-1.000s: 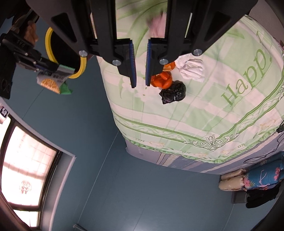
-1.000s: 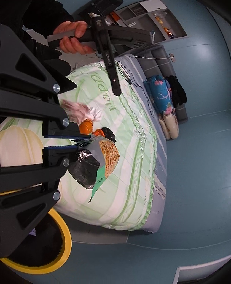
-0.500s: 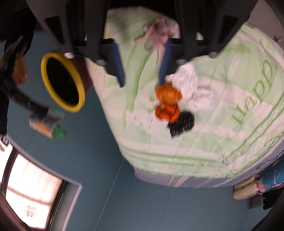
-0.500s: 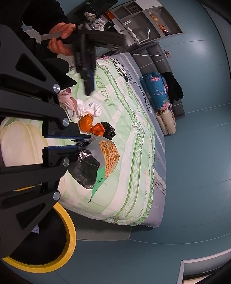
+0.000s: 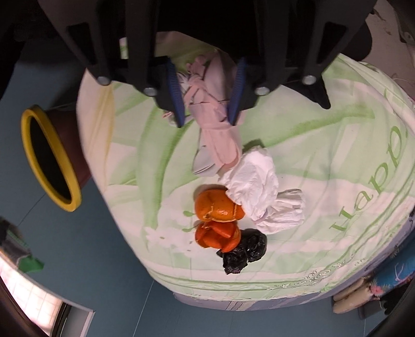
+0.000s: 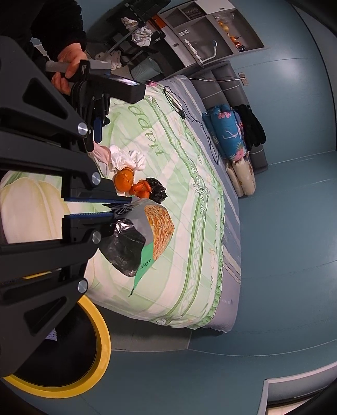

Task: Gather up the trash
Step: 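Lift the snack bag and pink cloth and carry them toward the bin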

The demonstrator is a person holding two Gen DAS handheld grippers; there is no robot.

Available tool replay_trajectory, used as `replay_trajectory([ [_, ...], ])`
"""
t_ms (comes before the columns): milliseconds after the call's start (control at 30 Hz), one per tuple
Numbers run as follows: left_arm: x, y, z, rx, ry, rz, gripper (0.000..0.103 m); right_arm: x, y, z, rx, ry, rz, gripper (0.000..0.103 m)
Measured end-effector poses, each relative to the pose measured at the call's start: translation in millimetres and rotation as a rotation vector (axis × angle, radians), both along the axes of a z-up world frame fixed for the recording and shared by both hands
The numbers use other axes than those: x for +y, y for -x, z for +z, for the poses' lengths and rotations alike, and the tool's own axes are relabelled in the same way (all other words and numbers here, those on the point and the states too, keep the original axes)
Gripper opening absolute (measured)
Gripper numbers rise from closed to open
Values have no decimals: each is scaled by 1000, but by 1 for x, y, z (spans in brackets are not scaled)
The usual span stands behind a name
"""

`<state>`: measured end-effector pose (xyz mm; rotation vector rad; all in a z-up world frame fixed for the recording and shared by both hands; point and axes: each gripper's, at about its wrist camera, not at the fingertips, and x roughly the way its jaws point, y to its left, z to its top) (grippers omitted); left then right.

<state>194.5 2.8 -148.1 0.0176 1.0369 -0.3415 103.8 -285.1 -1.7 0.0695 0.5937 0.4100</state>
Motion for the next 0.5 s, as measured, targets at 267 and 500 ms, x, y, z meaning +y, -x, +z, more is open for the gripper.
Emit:
replay_trajectory([
  [267,-2,14,26,-107,-22,-7,5,-9,8,4,-16,-12,-23,5],
  [500,-26,28,74,-219,33,-73,5,-32,19,13,-50,-31,-79,5],
])
